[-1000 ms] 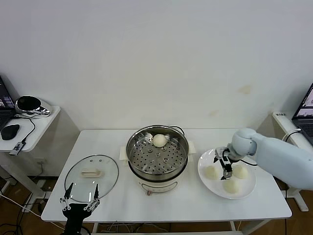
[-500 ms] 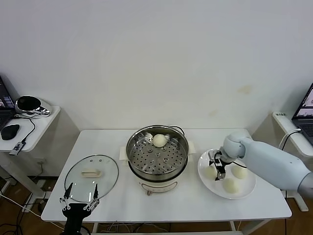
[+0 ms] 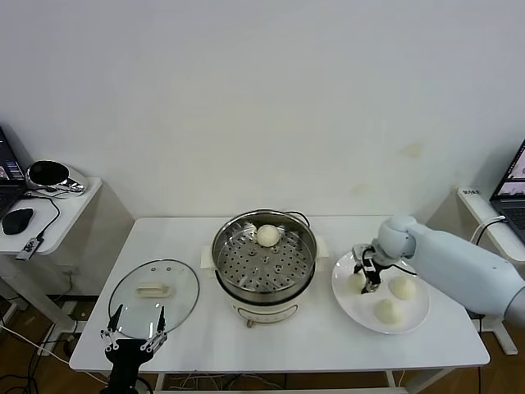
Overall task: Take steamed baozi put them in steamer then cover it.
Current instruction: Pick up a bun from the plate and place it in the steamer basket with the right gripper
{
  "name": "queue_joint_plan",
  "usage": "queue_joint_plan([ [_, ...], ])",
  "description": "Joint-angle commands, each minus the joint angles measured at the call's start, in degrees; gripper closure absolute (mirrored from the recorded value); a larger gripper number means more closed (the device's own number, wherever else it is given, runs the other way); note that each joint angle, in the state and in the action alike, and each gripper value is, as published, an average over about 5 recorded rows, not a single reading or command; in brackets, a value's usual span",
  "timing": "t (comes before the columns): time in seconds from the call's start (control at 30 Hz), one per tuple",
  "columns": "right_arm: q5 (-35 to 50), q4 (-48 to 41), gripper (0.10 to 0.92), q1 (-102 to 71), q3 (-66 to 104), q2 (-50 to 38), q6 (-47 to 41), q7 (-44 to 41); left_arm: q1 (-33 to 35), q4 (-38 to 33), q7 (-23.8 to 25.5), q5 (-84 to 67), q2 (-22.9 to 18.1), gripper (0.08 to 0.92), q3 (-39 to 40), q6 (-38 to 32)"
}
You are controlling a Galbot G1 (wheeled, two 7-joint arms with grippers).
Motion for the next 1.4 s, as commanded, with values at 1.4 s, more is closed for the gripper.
queue_joint_plan([
  [1.4,41.27,-3.88,0.404,24.09,-21.67,37.00,-25.51,16.70,-1.88,1.13,0.02,-1.64,0.69,0.177,-0.22,-0.48],
])
